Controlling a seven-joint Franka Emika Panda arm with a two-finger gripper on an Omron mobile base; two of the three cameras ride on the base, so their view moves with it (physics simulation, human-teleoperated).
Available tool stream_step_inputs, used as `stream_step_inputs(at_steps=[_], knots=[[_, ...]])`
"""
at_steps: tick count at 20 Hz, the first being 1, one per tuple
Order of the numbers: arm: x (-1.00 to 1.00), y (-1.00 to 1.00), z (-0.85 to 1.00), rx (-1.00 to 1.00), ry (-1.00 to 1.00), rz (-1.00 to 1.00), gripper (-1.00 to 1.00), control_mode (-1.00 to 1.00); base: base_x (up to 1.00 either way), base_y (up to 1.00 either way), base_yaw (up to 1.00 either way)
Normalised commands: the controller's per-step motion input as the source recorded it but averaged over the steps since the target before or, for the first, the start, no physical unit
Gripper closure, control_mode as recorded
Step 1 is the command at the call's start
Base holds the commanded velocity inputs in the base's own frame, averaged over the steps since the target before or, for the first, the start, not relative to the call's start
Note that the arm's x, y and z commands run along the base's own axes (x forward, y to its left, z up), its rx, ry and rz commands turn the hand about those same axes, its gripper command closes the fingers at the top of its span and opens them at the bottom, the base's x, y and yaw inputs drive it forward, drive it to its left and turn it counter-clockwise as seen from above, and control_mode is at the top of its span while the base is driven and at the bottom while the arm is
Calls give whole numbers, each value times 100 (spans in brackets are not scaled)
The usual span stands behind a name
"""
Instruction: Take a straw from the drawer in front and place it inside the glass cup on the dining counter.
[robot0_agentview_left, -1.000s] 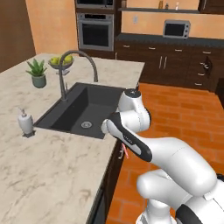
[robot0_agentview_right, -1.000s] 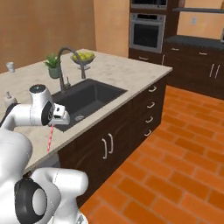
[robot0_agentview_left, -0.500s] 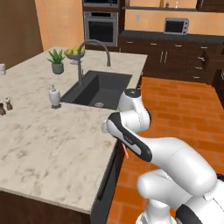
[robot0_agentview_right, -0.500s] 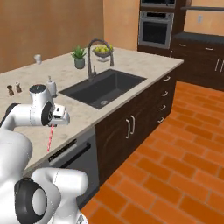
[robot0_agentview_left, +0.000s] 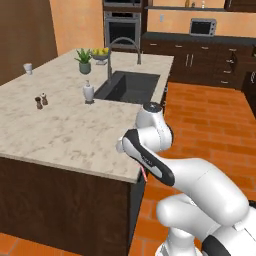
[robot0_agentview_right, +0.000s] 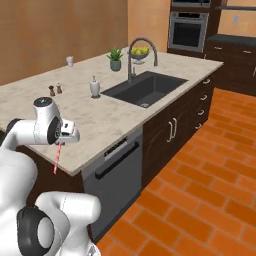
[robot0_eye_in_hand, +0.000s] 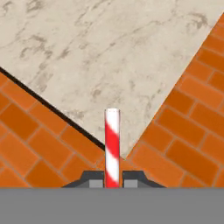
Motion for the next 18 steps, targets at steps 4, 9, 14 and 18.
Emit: stream_step_inputs(at_steps=[4, 9, 14, 18], knots=[[0, 0, 0, 0, 0, 0, 100, 100, 0, 100, -10], [0, 0, 0, 0, 0, 0, 100, 100, 10, 100, -12], [0, 0, 0, 0, 0, 0, 100, 100, 9, 100, -15], [0, 0, 0, 0, 0, 0, 100, 100, 6, 100, -15]])
